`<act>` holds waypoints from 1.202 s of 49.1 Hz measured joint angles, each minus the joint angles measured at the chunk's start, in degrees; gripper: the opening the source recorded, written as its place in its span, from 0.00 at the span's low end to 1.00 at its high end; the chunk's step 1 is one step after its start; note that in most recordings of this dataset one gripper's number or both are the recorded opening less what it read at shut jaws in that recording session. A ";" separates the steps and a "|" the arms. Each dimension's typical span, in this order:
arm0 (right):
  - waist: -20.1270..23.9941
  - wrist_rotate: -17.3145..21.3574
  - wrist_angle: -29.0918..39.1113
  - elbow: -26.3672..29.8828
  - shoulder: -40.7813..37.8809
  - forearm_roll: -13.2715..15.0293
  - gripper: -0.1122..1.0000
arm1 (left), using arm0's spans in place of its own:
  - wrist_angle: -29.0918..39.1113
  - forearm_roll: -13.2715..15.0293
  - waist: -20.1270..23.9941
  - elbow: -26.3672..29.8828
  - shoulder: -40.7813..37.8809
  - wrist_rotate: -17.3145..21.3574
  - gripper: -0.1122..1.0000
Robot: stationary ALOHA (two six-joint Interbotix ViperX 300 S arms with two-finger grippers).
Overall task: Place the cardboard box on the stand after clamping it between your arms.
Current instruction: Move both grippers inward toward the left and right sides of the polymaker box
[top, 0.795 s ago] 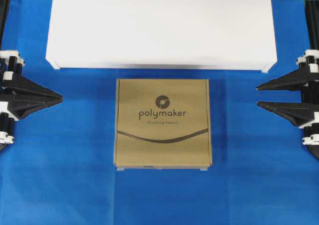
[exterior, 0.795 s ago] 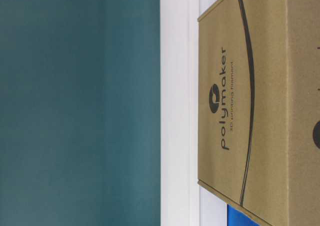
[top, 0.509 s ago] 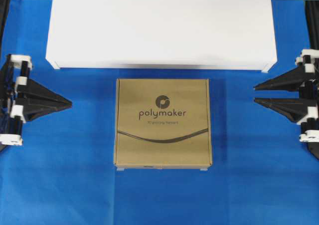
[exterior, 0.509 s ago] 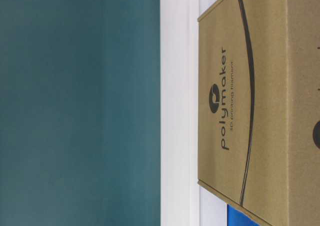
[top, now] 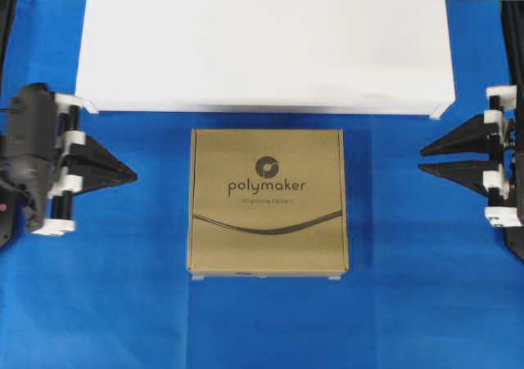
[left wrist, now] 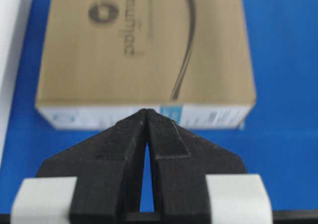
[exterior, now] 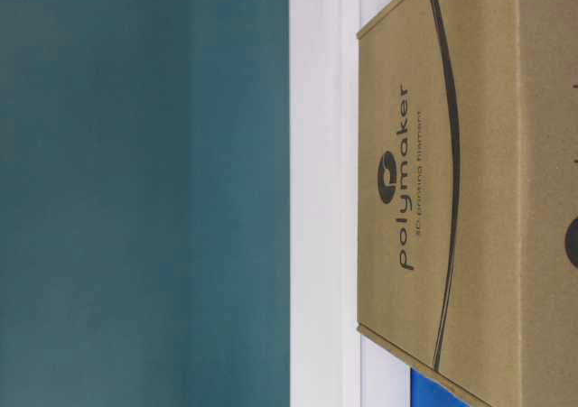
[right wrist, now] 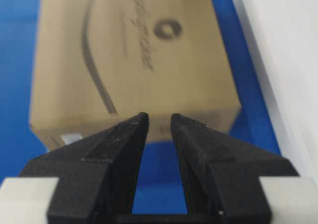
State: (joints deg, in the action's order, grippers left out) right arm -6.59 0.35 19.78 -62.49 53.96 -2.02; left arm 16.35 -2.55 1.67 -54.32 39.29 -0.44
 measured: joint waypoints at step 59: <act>-1.76 -0.09 15.29 7.73 -28.13 2.11 0.99 | 5.80 -0.62 -0.26 3.78 -18.02 2.37 0.88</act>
State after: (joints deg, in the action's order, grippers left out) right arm -8.35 0.26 35.07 -54.76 25.84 0.09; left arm 22.15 -3.16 1.41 -50.54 21.27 1.93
